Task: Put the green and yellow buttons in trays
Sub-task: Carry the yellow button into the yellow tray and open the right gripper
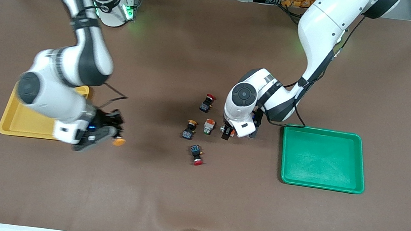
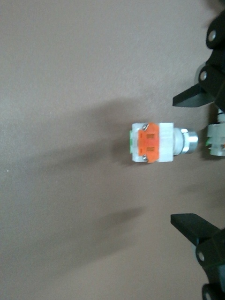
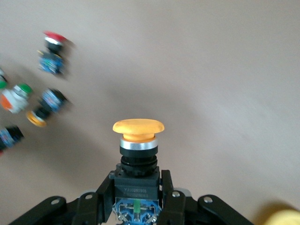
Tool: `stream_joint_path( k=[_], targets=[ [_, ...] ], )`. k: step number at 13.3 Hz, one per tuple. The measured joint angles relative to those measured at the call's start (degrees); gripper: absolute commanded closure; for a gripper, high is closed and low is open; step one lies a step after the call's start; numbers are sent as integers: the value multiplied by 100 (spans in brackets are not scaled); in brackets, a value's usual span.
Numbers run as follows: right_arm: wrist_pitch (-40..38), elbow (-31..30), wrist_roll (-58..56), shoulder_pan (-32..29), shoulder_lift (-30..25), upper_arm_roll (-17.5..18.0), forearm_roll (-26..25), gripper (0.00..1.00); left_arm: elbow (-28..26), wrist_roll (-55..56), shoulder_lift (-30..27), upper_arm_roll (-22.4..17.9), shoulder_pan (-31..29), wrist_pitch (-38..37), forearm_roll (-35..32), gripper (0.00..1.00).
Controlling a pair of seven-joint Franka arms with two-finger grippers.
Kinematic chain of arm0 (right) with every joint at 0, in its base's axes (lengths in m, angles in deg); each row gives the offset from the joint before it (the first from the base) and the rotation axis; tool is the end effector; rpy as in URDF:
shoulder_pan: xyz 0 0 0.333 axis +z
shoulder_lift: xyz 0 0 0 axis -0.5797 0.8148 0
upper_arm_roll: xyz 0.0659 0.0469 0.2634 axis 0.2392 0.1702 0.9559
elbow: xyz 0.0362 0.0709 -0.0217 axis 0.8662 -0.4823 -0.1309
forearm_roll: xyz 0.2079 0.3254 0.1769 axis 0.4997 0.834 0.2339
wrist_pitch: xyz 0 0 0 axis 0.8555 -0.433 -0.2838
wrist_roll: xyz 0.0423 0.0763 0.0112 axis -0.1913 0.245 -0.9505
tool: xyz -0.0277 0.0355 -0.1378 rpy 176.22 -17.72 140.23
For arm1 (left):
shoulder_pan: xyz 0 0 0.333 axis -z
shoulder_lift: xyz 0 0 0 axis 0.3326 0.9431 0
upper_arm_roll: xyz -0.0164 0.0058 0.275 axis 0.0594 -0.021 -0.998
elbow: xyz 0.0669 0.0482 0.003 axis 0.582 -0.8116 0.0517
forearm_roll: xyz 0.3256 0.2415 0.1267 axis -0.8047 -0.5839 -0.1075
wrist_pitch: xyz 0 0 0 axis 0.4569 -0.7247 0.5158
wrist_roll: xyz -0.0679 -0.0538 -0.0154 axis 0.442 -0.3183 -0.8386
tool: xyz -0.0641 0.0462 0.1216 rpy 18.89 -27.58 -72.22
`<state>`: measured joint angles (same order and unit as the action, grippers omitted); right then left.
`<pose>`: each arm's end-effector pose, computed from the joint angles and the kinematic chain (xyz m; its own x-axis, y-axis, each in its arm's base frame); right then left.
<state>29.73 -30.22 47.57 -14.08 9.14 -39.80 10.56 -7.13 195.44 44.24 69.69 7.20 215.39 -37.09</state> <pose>0.6701 0.1393 0.2835 0.8603 0.5080 0.0424 0.5046 -0.8369 -0.2122 0.5236 -0.4393 0.1232 0.2633 0.9643 -0.0269 0.9627 -0.2645 -0.0567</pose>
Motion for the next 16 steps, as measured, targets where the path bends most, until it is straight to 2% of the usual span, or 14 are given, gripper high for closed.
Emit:
stream_joint_path(
  k=[4, 8, 11, 12, 13, 14, 15, 16],
  targets=[
    [-536, -40, -835, -995, 1, -320, -138, 100, 5, 53, 94, -17, 2, 3, -6, 0],
    [-505, -44, -1918, -2118, 39, -345, -419, 100, 9, 75, 207, -20, 41, 37, -103, 0],
    [194, -50, -2554, -2634, 309, -342, -552, 100, 21, 81, 279, -63, 67, 226, -106, 0],
    [386, -51, -2831, -2826, 435, -342, -553, 97, 24, 81, 292, -80, 66, 305, -106, 1],
    [433, -53, -3001, -3002, 550, -343, -553, 50, 26, 81, 309, -85, 67, 342, -108, 37],
    [429, -56, -3081, -3152, 650, -342, -554, 1, 26, 81, 320, -89, 66, 366, -108, 80],
    [346, -56, -3133, -3255, 726, -341, -554, 0, 35, 81, 322, -101, 61, 385, -108, 100],
    [121, -56, -3137, -3296, 763, -340, -554, 0, 63, 81, 324, -114, 54, 411, -108, 100]
  ],
)
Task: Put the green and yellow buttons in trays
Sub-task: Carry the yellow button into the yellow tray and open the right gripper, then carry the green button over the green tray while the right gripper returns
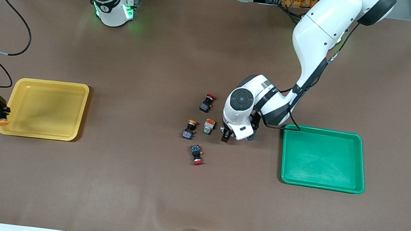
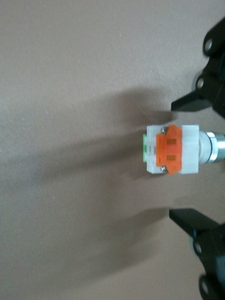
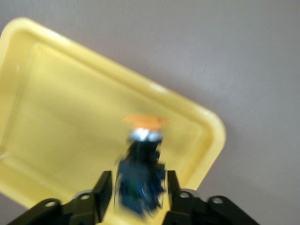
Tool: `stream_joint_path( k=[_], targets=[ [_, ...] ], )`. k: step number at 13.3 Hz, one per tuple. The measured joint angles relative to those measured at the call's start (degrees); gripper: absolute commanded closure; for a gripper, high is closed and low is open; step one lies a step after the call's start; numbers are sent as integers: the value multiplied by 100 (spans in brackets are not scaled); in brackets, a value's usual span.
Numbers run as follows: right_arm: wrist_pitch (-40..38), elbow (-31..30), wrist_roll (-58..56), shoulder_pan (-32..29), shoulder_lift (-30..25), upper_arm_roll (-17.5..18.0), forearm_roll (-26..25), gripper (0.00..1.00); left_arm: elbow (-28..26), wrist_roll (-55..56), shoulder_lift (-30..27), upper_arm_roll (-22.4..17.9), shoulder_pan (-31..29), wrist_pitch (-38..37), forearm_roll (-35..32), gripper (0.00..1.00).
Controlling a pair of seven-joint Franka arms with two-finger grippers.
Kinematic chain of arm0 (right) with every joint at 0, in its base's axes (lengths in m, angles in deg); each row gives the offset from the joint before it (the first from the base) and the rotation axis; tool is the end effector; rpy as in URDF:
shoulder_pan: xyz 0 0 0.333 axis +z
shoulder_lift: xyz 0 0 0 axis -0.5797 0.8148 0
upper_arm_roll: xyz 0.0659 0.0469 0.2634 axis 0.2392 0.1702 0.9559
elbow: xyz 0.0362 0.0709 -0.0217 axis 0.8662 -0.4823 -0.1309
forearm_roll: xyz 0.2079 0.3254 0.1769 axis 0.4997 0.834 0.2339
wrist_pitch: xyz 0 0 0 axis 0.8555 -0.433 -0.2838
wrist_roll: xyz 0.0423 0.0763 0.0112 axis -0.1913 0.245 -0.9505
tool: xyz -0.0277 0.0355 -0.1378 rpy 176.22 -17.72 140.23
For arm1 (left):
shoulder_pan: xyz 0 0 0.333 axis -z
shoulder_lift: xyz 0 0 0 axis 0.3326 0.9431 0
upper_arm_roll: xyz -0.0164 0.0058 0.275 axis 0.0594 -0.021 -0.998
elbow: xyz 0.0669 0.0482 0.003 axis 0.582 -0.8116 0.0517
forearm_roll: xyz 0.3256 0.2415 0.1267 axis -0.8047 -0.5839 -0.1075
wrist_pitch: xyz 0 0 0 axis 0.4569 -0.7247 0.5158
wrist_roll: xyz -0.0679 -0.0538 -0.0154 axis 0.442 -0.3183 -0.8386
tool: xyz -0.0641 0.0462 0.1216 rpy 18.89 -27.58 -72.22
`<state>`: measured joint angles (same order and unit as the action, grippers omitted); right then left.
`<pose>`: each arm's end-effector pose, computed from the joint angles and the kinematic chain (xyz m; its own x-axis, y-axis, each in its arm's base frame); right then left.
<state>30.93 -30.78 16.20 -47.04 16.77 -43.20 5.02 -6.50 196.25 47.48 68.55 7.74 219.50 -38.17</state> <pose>0.6060 -0.2890 0.1948 0.8809 0.4716 -0.0402 0.4593 -0.8723 -0.1677 0.5282 -0.4364 0.0942 0.2529 0.9671 -0.0286 0.9668 -0.2537 -0.0297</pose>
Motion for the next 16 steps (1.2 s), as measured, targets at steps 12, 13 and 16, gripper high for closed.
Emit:
stream_joint_path(
  k=[12, 13, 16],
  targets=[
    [-1241, 1303, 1650, 2005, -231, 244, 83, 0, 326, -1966, -1008, -120, -1015, -1008, -28, 100],
    [-1241, 1300, 2246, 2431, -201, 262, 131, 0, 323, -2286, -1088, -123, -1179, -1152, -29, 100],
    [-1167, 1290, 4050, 3621, -70, 276, 262, 0, 253, -3345, -1098, -137, -1782, -1266, -28, 100]
  ],
)
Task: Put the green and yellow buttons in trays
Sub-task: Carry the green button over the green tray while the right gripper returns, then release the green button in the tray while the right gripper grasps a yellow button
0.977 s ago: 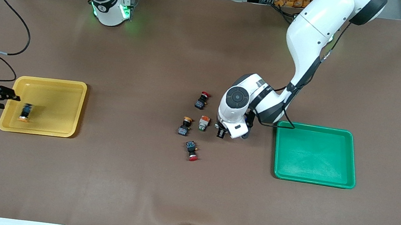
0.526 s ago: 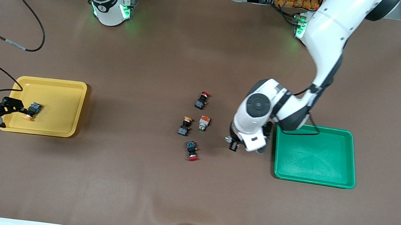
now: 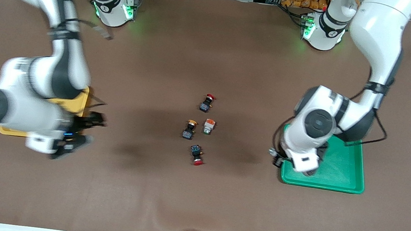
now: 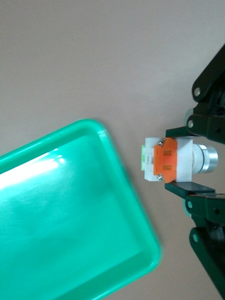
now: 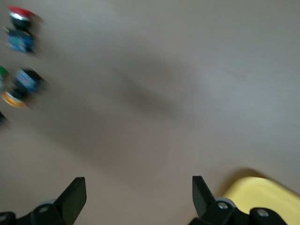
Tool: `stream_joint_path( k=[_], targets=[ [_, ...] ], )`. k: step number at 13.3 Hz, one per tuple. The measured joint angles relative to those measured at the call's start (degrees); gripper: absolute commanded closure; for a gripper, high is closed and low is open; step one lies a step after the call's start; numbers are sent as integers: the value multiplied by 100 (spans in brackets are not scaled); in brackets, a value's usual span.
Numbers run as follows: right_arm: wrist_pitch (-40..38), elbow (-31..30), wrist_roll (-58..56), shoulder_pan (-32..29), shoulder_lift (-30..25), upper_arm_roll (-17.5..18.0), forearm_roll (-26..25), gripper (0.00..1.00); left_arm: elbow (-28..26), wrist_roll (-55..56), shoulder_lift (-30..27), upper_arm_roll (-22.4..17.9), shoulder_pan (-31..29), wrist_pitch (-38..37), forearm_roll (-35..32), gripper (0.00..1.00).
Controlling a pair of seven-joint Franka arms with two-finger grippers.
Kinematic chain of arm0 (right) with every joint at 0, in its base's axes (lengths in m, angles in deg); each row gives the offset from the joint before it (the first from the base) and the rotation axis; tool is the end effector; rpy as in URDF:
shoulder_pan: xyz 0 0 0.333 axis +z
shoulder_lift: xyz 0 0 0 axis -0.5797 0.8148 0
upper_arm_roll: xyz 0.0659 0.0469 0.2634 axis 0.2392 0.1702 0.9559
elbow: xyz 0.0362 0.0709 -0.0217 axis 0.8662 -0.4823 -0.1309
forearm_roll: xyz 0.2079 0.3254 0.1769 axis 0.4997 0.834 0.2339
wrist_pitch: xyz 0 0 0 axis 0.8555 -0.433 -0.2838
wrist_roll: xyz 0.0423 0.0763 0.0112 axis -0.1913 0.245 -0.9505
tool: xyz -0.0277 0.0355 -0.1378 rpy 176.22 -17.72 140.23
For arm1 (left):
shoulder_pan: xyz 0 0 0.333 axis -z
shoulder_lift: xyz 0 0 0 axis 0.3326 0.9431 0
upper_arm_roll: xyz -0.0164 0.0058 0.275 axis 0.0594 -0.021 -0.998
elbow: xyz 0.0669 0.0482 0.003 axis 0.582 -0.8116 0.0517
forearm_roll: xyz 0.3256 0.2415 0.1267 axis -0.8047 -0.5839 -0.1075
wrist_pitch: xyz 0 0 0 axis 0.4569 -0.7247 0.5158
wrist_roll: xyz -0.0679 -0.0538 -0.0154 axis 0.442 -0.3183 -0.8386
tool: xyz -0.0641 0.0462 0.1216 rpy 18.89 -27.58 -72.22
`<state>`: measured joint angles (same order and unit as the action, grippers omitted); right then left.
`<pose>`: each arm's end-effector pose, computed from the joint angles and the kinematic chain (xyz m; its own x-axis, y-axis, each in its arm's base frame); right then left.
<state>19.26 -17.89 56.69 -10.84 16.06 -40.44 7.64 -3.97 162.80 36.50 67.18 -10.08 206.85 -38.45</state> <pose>0.6786 0.1856 0.2919 0.8738 0.4785 -0.0863 0.4579 -0.8695 -0.1850 0.6606 -0.2327 0.2239 0.4854 0.8735 0.0363 0.8743 -0.4853 -0.0120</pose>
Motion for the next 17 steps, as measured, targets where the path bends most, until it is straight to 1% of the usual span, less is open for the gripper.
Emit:
stream_joint_path(
  k=[2, 5, 10, 13, 14, 15, 16, 17],
  targets=[
    [165, -32, 883, 490, 199, -7, 263, 0, -65, -816, 62, -9, -488, -4, 0, 100],
    [517, -46, 1716, 831, 575, -9, 569, 0, -122, -1735, 218, -12, -1032, -11, 0, 100],
    [1030, -53, 3565, 1629, 985, -5, 633, 0, -511, -2506, 405, -23, -1279, -37, -1, 100],
    [1393, -53, 4446, 2044, 1135, -10, 634, 0, -536, -3306, 421, -34, -1804, -37, -2, 100],
    [1487, -53, 4632, 2116, 1182, -10, 634, 0, -540, -3541, 421, -31, -1975, -37, -2, 79],
    [1617, -58, 4760, 2160, 1243, -11, 635, 0, -546, -3717, 421, -28, -2065, -37, -2, 23],
    [1750, -74, 4858, 2189, 1323, -12, 637, 0, -550, -3846, 422, -27, -2093, -37, -2, 0],
    [1877, -89, 4952, 2203, 1413, -12, 640, 0, -550, -3926, 421, -19, -2090, -37, -2, 0]
  ],
)
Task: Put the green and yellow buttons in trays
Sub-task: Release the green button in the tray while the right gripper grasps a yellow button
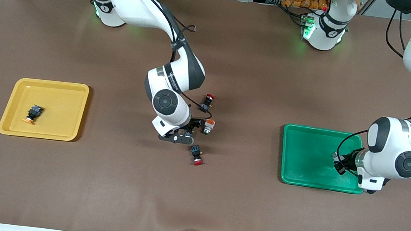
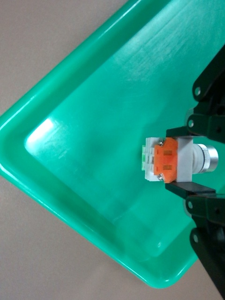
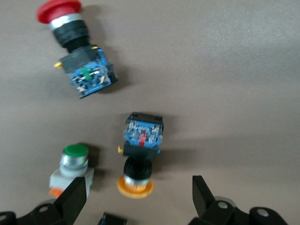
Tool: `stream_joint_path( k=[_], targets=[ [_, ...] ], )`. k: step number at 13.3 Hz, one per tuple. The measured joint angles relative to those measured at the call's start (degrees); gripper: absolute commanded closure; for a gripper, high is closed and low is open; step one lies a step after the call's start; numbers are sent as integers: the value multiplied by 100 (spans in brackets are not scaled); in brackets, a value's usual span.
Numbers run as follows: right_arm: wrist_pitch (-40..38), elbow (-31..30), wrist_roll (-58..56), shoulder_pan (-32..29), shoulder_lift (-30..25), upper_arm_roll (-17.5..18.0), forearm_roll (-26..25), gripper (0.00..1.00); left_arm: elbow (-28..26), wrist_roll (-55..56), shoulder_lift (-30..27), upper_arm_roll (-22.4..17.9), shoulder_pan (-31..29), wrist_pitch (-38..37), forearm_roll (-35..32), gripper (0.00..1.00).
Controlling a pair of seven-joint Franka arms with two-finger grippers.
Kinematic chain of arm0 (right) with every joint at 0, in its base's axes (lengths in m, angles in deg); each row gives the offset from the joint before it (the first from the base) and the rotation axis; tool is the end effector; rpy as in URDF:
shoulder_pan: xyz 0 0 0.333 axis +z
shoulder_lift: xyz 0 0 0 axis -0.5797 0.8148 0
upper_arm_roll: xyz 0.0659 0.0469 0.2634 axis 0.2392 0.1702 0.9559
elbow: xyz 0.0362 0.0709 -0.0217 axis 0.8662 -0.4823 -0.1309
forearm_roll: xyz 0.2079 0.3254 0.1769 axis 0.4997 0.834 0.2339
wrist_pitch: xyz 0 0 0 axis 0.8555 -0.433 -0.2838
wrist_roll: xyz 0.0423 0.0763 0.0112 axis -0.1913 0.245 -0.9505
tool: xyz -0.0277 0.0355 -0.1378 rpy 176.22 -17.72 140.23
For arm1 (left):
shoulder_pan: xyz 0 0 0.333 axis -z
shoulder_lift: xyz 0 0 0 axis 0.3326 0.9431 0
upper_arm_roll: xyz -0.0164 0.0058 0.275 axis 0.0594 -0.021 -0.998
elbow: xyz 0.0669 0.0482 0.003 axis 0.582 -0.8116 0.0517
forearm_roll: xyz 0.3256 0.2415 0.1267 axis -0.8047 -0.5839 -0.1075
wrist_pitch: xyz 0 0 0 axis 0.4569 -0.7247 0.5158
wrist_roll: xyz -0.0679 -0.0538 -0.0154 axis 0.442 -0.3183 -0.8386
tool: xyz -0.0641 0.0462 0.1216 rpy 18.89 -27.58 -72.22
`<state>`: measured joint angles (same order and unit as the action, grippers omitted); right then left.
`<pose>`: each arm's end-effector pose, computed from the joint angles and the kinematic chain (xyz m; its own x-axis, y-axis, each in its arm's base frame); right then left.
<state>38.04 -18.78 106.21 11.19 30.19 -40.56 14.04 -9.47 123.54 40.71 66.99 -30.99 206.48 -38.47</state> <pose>0.5791 0.4298 0.1353 0.9872 -0.0791 -0.1388 -0.0928 -0.9912 -0.0949 0.6556 0.0122 0.1307 0.7336 0.6693 -0.1178 0.6555 -0.7426 -0.1375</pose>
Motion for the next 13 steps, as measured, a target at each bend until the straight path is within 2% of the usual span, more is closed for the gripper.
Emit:
stream_joint_path(
  k=[2, 3, 4, 5, 9, 13],
  targets=[
    [271, -26, 174, 19, 196, 0, 2, 0, 7, -58, -23, 41, 1, 2, 0, 0],
    [399, -29, 223, 25, 281, 0, 2, 7, 19, -58, -54, 81, 5, 3, 0, 0],
    [485, -29, 232, 27, 344, 0, 2, 58, 30, -41, -97, 157, 14, 3, 0, 0],
    [520, -29, 239, 27, 375, -1, 3, 100, 52, 57, -135, 280, 20, 4, 0, 0],
    [520, -7, 236, 29, 385, -19, 0, 100, 237, 1230, -184, 992, 264, 6, 1, 0],
    [469, 96, 112, 36, 296, -76, -4, 100, 405, 2595, -6, 1051, 1234, 41, 4, 0]
  ],
)
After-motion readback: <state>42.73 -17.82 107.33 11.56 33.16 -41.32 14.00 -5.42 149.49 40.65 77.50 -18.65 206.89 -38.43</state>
